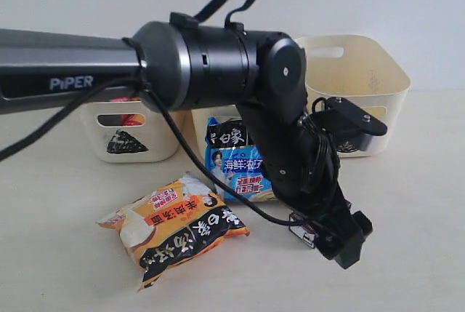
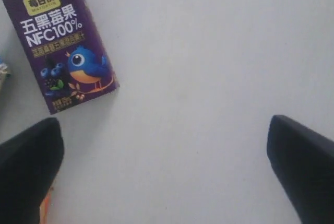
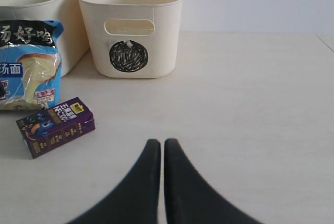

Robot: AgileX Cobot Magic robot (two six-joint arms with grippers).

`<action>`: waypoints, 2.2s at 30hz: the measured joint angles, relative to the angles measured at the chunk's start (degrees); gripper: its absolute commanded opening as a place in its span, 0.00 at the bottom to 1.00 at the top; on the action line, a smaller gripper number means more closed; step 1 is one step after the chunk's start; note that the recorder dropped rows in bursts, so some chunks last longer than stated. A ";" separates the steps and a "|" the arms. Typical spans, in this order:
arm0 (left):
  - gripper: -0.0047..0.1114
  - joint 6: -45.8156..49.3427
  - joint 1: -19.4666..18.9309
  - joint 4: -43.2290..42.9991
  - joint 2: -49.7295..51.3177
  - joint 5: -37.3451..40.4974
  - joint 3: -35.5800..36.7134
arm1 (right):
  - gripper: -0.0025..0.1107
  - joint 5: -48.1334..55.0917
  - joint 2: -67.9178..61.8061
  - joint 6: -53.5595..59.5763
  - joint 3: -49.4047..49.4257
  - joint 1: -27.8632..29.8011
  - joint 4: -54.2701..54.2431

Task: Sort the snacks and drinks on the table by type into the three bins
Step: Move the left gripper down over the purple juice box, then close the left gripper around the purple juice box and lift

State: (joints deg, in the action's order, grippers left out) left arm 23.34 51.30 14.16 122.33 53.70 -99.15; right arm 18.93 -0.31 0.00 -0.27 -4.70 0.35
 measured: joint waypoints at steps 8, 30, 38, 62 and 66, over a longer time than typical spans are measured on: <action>0.84 -4.55 0.00 -4.45 4.97 -7.36 0.00 | 0.02 0.00 0.00 0.00 0.00 0.00 0.00; 0.83 -11.18 0.00 -10.10 7.98 -14.14 0.00 | 0.02 0.00 0.00 0.00 0.00 0.00 0.00; 0.82 -11.29 0.00 -10.22 11.15 -15.74 -0.58 | 0.02 0.00 0.00 0.00 0.00 0.00 0.00; 0.64 -12.49 0.00 -11.08 11.15 -18.70 -0.74 | 0.02 0.00 0.00 0.00 0.00 0.00 0.00; 0.63 -14.16 0.00 -12.95 11.15 -18.70 -0.74 | 0.02 0.00 0.00 0.00 0.00 0.00 0.00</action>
State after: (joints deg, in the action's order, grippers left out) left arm 9.18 51.30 1.21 133.48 35.00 -99.89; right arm 18.93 -0.31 0.00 -0.27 -4.70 0.35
